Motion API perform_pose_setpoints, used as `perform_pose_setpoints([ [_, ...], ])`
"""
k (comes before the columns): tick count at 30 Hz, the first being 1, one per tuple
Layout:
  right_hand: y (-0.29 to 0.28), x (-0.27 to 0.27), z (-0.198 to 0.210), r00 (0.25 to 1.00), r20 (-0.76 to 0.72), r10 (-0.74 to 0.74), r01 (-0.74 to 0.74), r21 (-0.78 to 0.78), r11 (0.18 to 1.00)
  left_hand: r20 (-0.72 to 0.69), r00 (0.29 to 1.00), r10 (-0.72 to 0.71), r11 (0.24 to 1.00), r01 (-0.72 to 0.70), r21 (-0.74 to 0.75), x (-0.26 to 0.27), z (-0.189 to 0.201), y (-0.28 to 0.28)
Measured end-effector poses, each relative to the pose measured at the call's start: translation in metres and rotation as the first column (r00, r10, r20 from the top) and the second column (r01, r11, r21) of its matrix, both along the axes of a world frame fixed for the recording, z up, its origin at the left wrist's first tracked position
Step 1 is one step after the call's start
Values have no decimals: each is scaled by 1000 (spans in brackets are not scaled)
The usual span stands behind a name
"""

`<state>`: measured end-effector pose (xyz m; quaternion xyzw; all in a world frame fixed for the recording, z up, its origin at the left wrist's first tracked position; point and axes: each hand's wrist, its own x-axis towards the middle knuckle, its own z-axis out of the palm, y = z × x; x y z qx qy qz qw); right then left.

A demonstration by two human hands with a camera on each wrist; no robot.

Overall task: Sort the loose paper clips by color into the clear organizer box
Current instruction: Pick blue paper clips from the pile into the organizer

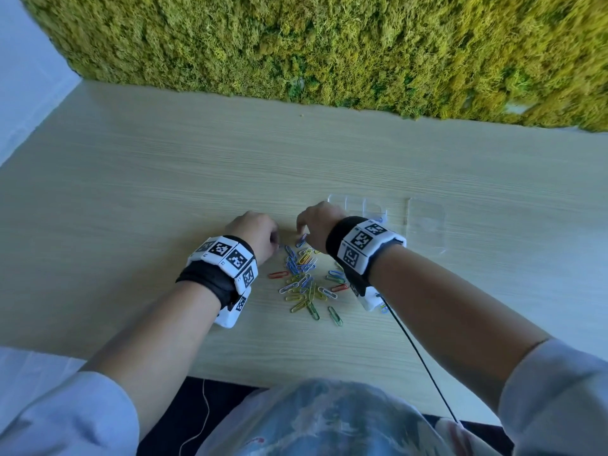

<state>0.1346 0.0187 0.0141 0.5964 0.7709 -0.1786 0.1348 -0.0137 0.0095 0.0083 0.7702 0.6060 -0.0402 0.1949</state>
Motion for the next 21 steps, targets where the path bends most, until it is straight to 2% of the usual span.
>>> perform_pose_setpoints([
  [4,2,-10,-2,988,134,71,-68,-22,997,49,999,3,999,-5,39,-2,3,-2],
  [7,5,-13,1,968,213,135,-127,-52,991,208,977,57,998,-59,5,-3,4,-1],
  [9,6,-13,2,962,224,157,-146,-62,987,342,930,136,991,-119,-68,-4,2,1],
  [11,6,-12,4,963,218,158,-149,-57,987,484,840,246,965,-167,-202,-4,0,2],
  [13,4,-8,6,975,178,135,-124,-71,990,591,714,375,914,-181,-362,-3,0,1],
  [15,1,0,9,1000,-9,25,-26,-73,997,645,559,521,836,-179,-520,-1,4,-3],
  [16,-1,5,12,978,-186,-96,74,-121,990,653,492,576,801,-179,-571,1,5,-4],
  [17,-5,11,13,870,-416,-265,176,-240,955,645,466,605,781,-188,-596,2,5,-6],
  [18,-9,17,15,653,-613,-445,225,-404,886,626,484,612,775,-210,-596,3,4,-5],
  [19,-13,24,16,396,-707,-586,209,-553,807,590,561,581,795,-238,-557,5,3,-5],
  [20,-17,32,15,160,-716,-679,135,-666,734,536,676,505,842,-253,-476,6,2,-5],
  [21,-20,39,15,-1,-688,-726,34,-725,688,456,802,386,902,-226,-367,7,2,-4],
])
